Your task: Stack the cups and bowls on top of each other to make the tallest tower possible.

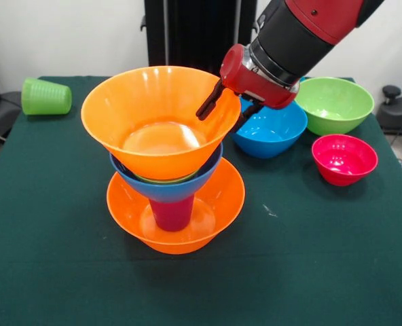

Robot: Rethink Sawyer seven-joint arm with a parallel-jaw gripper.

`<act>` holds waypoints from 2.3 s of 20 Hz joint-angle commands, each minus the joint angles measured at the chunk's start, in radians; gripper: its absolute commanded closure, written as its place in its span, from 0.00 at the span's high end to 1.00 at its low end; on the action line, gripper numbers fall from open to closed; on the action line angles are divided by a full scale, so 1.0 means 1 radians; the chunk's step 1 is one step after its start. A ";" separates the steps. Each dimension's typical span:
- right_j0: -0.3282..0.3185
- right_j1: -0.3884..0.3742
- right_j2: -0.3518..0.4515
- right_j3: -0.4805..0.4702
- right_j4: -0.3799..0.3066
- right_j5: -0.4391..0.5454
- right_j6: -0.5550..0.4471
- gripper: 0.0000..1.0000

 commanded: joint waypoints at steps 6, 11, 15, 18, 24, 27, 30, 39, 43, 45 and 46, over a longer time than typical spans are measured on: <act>-0.002 0.021 0.075 0.026 -0.036 -0.038 0.075 1.00; 0.003 0.018 0.071 0.020 -0.026 -0.033 0.095 1.00; 0.021 0.000 0.063 0.005 -0.010 0.023 0.106 1.00; 0.035 -0.009 0.059 -0.004 -0.005 0.059 0.105 1.00; 0.072 -0.029 0.036 -0.022 0.007 0.144 0.118 1.00; 0.091 -0.022 0.027 -0.039 0.017 0.162 0.148 1.00; 0.107 -0.002 0.017 -0.071 0.018 0.204 0.160 1.00; 0.160 0.021 -0.024 -0.115 0.004 0.310 0.161 1.00; 0.172 0.026 -0.037 -0.145 0.005 0.370 0.154 1.00; 0.176 0.028 -0.040 -0.155 0.006 0.389 0.155 1.00; 0.175 0.031 -0.040 -0.164 0.008 0.399 0.154 1.00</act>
